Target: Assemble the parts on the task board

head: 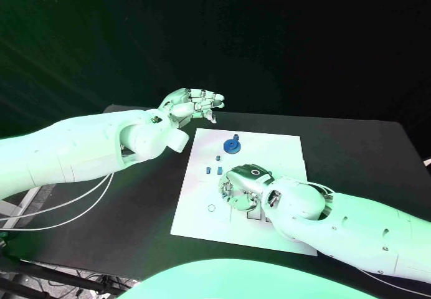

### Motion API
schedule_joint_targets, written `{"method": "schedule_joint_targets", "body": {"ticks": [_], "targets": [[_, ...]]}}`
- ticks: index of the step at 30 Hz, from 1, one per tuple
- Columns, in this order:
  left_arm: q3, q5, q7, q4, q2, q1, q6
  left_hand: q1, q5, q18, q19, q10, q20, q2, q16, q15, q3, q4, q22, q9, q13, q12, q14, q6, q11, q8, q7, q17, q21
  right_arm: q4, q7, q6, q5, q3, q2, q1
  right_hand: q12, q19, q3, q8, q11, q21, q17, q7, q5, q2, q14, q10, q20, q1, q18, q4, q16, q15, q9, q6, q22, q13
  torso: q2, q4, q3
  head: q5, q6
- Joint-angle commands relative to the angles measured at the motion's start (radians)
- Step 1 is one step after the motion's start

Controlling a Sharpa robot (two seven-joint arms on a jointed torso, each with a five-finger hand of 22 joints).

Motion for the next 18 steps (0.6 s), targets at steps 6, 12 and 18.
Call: {"method": "schedule_joint_targets", "body": {"ticks": [6, 12, 18], "targets": [[0.001, 0.002, 0.004, 0.000, 0.000, 0.001, 0.012, 0.000, 0.000, 0.014, 0.008, -0.009, 0.002, 0.003, 0.007, 0.003, 0.001, 0.007, -0.002, 0.001, 0.001, 0.005, -0.008, -0.008, -0.001, 0.006, 0.043, -0.001, -0.005, 0.006, 0.003, -0.011, 0.008, -0.002, -0.014, -0.002, -0.029, -0.045, -0.024, -0.037, 0.017, -0.116, -0.067, 0.007, -0.003, -0.028, 0.009, -0.075, 0.014, 0.011, 0.022, 0.004, -0.052, 0.014, -0.010, -0.036, 0.132, -0.030, -0.001, -0.0009, 0.0012, 0.000, 0.001], [0.001, 0.002, 0.009, -0.001, -0.001, 0.001, 0.006, 0.000, 0.000, 0.014, 0.008, -0.009, 0.002, 0.003, 0.007, 0.003, 0.001, 0.007, -0.002, 0.001, 0.001, 0.005, -0.008, -0.008, -0.001, 0.006, 0.043, -0.001, -0.005, 0.041, -0.010, -0.040, 0.008, -0.002, -0.052, 0.004, -0.028, -0.055, -0.039, -0.046, 0.020, -0.145, -0.091, 0.009, -0.002, -0.031, -0.002, -0.101, 0.018, 0.019, 0.027, 0.004, -0.069, 0.017, -0.011, -0.042, 0.124, -0.036, -0.001, -0.0011, 0.0018, 0.000, 0.006], [0.001, 0.002, 0.019, -0.004, 0.000, 0.001, -0.002, 0.005, 0.000, 0.014, 0.010, -0.010, 0.001, 0.005, 0.008, 0.002, 0.003, 0.005, -0.004, 0.001, 0.001, 0.010, -0.009, -0.010, -0.001, 0.009, 0.044, -0.002, -0.007, 0.105, -0.032, -0.046, 0.030, 0.004, -0.124, 0.035, -0.017, -0.050, -0.042, -0.045, 0.018, -0.135, -0.087, 0.005, 0.001, -0.026, 0.000, -0.096, 0.018, 0.023, 0.025, 0.005, -0.064, 0.016, -0.009, -0.034, 0.126, -0.036, -0.001, -0.0020, 0.0006, -0.008, 0.013]]}}
